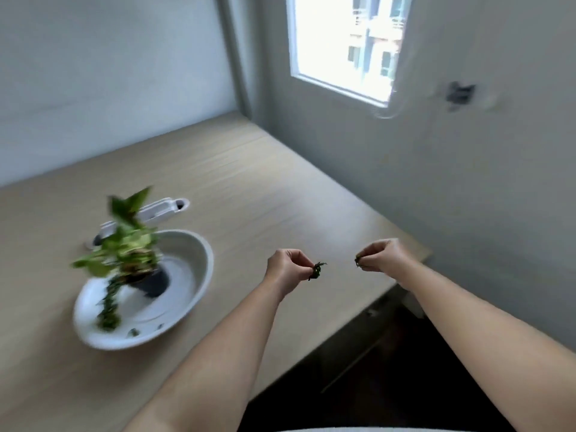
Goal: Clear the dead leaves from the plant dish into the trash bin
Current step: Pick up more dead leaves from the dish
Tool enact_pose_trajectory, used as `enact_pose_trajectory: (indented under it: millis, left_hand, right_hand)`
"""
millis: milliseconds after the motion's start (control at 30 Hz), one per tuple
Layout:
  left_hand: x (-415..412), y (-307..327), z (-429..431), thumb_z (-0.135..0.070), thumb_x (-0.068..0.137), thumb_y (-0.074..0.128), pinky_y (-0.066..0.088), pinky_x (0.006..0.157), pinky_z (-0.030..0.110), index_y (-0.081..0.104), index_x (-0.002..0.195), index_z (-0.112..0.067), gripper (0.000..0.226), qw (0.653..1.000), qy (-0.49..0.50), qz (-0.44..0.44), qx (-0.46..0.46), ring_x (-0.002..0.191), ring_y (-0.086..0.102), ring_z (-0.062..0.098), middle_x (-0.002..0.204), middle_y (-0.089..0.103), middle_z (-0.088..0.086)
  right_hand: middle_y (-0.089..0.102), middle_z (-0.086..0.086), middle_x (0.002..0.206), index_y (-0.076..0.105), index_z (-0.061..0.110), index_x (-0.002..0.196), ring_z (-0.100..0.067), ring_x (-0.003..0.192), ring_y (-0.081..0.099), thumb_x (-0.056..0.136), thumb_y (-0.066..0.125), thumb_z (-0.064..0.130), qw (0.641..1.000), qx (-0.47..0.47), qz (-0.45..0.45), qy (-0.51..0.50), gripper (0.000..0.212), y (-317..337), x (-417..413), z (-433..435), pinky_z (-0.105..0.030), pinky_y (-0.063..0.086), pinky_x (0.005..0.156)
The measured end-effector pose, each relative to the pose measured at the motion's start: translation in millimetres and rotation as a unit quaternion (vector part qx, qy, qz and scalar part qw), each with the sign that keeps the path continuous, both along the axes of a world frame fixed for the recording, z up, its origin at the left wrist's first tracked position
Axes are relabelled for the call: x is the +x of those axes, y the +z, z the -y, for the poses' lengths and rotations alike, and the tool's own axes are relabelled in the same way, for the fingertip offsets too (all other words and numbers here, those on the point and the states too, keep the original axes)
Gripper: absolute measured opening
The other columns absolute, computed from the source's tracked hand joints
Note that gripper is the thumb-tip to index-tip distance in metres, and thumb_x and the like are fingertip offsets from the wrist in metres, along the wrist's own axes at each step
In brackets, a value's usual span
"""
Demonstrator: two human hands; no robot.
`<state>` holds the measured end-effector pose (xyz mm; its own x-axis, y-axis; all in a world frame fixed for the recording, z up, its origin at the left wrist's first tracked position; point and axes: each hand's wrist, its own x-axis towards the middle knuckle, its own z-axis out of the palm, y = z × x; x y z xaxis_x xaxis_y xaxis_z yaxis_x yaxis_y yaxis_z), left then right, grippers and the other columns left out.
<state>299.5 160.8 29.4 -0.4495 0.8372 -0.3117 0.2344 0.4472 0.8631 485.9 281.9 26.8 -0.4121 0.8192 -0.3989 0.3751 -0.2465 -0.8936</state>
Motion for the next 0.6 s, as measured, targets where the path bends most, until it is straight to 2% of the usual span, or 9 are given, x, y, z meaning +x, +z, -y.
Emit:
enact_pose_trajectory:
  millis: [67, 133, 233, 300, 400, 500, 600]
  left_hand:
    - [69.1, -3.9, -40.4, 0.001, 0.068, 0.069, 0.052, 0.066, 0.027, 0.068, 0.055, -0.018, 0.023, 0.997, -0.074, -0.007, -0.008, 0.060, 0.061, 0.016, 0.065, 0.070, 0.008]
    - [138.1, -11.6, -76.1, 0.001, 0.068, 0.068, 0.049, 0.063, 0.026, 0.066, 0.054, -0.019, 0.025, 0.990, -0.142, -0.015, -0.017, 0.059, 0.059, 0.016, 0.064, 0.068, 0.010]
    - [223.7, -25.0, -114.3, -0.005, 0.069, 0.072, 0.040, 0.052, 0.020, 0.063, 0.053, -0.022, 0.025, 0.976, -0.212, -0.038, -0.029, 0.052, 0.051, 0.011, 0.056, 0.061, 0.002]
    - [275.2, -35.5, -131.6, -0.009, 0.068, 0.075, 0.042, 0.049, 0.016, 0.064, 0.054, -0.023, 0.023, 0.966, -0.251, -0.050, -0.033, 0.050, 0.051, 0.007, 0.054, 0.060, -0.004]
    - [329.2, -52.4, -146.5, -0.009, 0.071, 0.075, 0.045, 0.050, 0.008, 0.069, 0.064, -0.019, 0.014, 0.948, -0.310, -0.052, -0.059, 0.057, 0.056, 0.006, 0.062, 0.064, -0.003]
    - [359.1, -79.9, -154.3, -0.008, 0.071, 0.075, 0.051, 0.063, 0.020, 0.070, 0.067, -0.017, 0.011, 0.927, -0.357, -0.064, -0.098, 0.060, 0.057, 0.010, 0.064, 0.064, 0.001]
    - [371.4, -121.0, -159.1, -0.008, 0.070, 0.077, 0.054, 0.064, 0.023, 0.068, 0.061, -0.021, 0.018, 0.909, -0.382, -0.074, -0.145, 0.055, 0.056, 0.007, 0.058, 0.061, -0.004]
  right_hand:
    - [0.063, -0.010, 0.063, 0.064, 0.004, 0.062, -0.011, 0.047, 0.062, 0.074, 0.064, -0.016, 0.998, 0.008, 0.013, -0.061, 0.024, -0.2, 82.7, -17.6, -0.014, 0.056, 0.050]
    - [0.062, -0.009, 0.062, 0.063, 0.007, 0.060, -0.016, 0.054, 0.059, 0.073, 0.066, -0.016, 0.992, 0.019, 0.043, -0.117, 0.026, -3.2, 164.0, -27.4, -0.016, 0.056, 0.051]
    - [0.063, -0.010, 0.063, 0.064, 0.007, 0.060, -0.017, 0.057, 0.059, 0.072, 0.067, -0.015, 0.978, 0.007, 0.080, -0.194, 0.026, -14.3, 261.5, -28.3, -0.013, 0.055, 0.049]
    - [0.063, -0.011, 0.064, 0.065, 0.007, 0.061, -0.017, 0.058, 0.061, 0.071, 0.068, -0.015, 0.964, -0.011, 0.102, -0.247, 0.024, -28.5, 314.7, -22.9, -0.016, 0.057, 0.053]
    - [0.064, -0.011, 0.064, 0.066, 0.010, 0.059, -0.017, 0.057, 0.062, 0.070, 0.071, -0.012, 0.945, -0.045, 0.130, -0.295, 0.025, -57.7, 362.6, -9.6, -0.019, 0.057, 0.055]
    - [0.063, -0.009, 0.061, 0.065, 0.013, 0.056, -0.016, 0.054, 0.061, 0.069, 0.072, -0.010, 0.932, -0.076, 0.160, -0.318, 0.027, -93.2, 383.1, 5.4, -0.018, 0.057, 0.052]
    - [0.063, -0.006, 0.057, 0.063, 0.017, 0.053, -0.021, 0.057, 0.064, 0.068, 0.072, -0.009, 0.926, -0.108, 0.187, -0.309, 0.031, -130.6, 390.7, 13.5, -0.027, 0.060, 0.062]
